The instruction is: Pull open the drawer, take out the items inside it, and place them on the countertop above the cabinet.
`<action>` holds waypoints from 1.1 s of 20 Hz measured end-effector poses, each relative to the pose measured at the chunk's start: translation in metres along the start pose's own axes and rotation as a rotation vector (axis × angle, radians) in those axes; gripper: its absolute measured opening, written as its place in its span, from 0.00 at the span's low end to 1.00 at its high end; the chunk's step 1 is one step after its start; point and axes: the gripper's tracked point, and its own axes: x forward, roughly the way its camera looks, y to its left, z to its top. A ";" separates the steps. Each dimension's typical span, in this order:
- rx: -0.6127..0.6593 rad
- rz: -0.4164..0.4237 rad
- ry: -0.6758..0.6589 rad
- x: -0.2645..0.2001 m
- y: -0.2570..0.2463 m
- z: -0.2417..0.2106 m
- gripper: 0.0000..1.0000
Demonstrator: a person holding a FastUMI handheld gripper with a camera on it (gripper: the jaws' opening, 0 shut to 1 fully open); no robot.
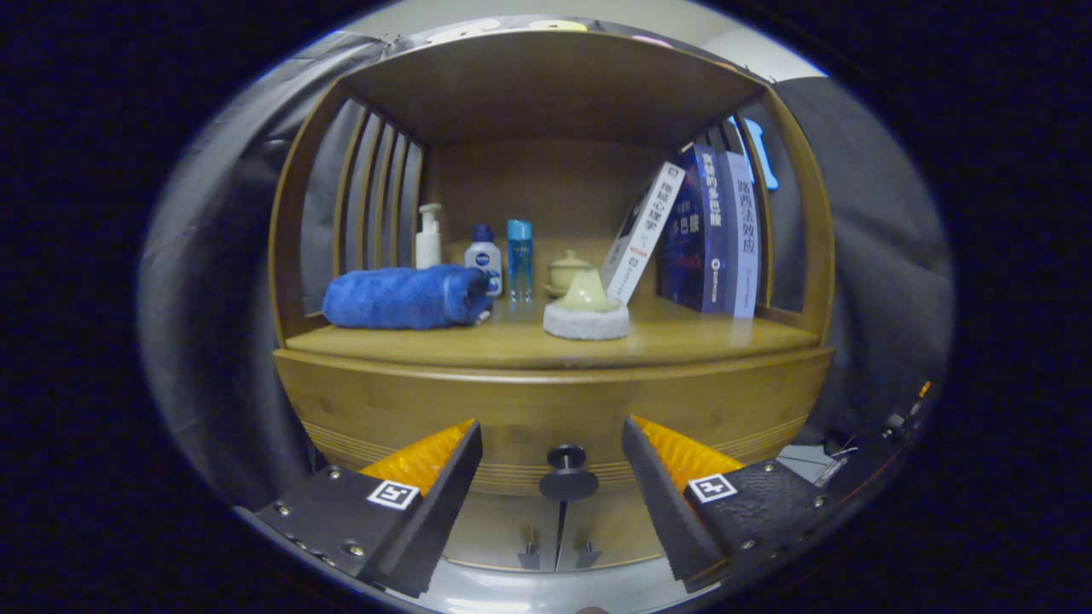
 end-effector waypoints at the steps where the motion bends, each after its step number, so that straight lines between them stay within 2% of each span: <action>1: 0.004 0.008 -0.017 -0.010 0.001 0.011 0.99; 5: -0.002 0.034 -0.043 -0.044 0.004 0.045 0.99; 11: 0.068 0.071 -0.059 -0.099 0.007 0.098 0.99; 15: 0.011 0.060 -0.112 -0.136 0.002 0.137 0.99; 18: -0.016 0.100 -0.139 -0.160 0.011 0.154 0.99; 22: 0.032 0.175 -0.125 -0.191 0.020 0.171 0.99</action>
